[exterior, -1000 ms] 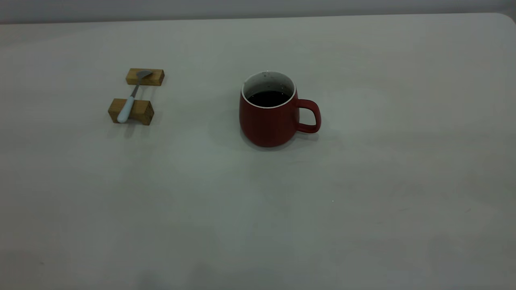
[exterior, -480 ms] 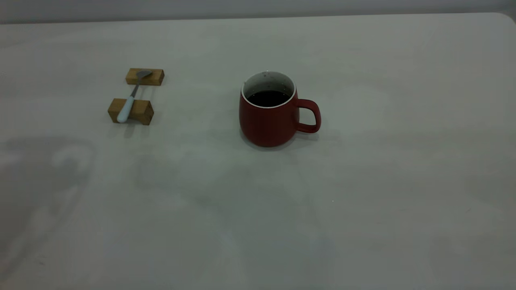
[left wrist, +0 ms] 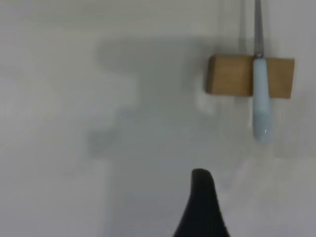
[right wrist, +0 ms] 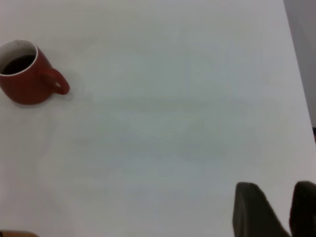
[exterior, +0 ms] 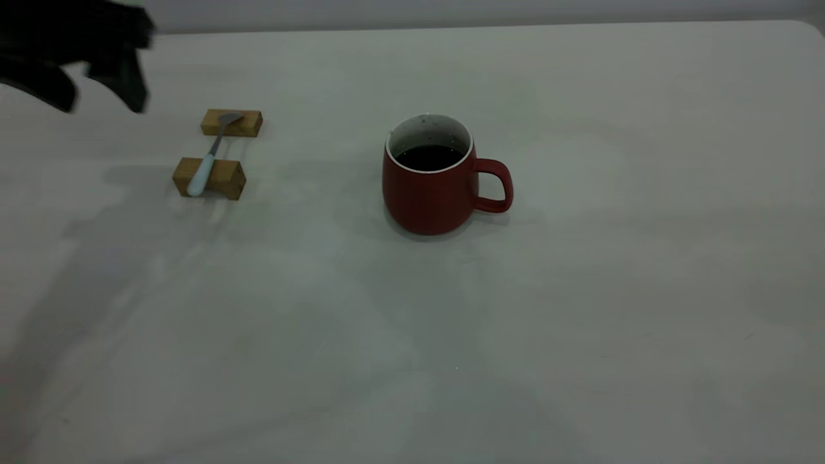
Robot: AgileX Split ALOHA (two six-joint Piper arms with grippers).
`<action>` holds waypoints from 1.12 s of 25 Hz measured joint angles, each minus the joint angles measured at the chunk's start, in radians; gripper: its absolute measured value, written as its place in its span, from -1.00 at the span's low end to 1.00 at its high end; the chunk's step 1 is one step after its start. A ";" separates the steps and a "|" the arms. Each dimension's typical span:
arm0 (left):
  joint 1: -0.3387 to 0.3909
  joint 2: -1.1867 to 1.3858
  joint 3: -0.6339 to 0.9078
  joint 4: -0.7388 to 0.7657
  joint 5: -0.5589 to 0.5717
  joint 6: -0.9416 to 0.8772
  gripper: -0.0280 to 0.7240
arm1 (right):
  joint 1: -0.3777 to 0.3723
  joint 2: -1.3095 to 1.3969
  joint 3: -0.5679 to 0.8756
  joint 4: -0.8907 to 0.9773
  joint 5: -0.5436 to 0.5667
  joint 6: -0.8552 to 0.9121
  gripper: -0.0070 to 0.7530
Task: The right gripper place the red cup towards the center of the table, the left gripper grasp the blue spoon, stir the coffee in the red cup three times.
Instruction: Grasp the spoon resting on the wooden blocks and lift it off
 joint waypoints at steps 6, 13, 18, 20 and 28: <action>-0.008 0.166 -0.091 -0.016 -0.003 0.000 0.85 | 0.000 0.000 0.000 0.000 0.000 0.000 -0.41; -0.011 0.294 -0.155 -0.043 -0.010 0.010 0.84 | 0.000 0.000 0.000 0.000 0.000 0.000 -0.41; -0.011 0.327 -0.163 -0.086 -0.022 0.054 0.80 | 0.000 0.000 0.000 0.000 0.000 0.000 -0.41; -0.011 0.337 -0.165 -0.114 -0.037 0.079 0.79 | 0.000 0.000 0.000 0.000 0.000 0.000 -0.41; -0.011 0.361 -0.165 -0.176 -0.066 0.139 0.63 | 0.000 0.000 0.000 0.000 0.000 0.000 -0.40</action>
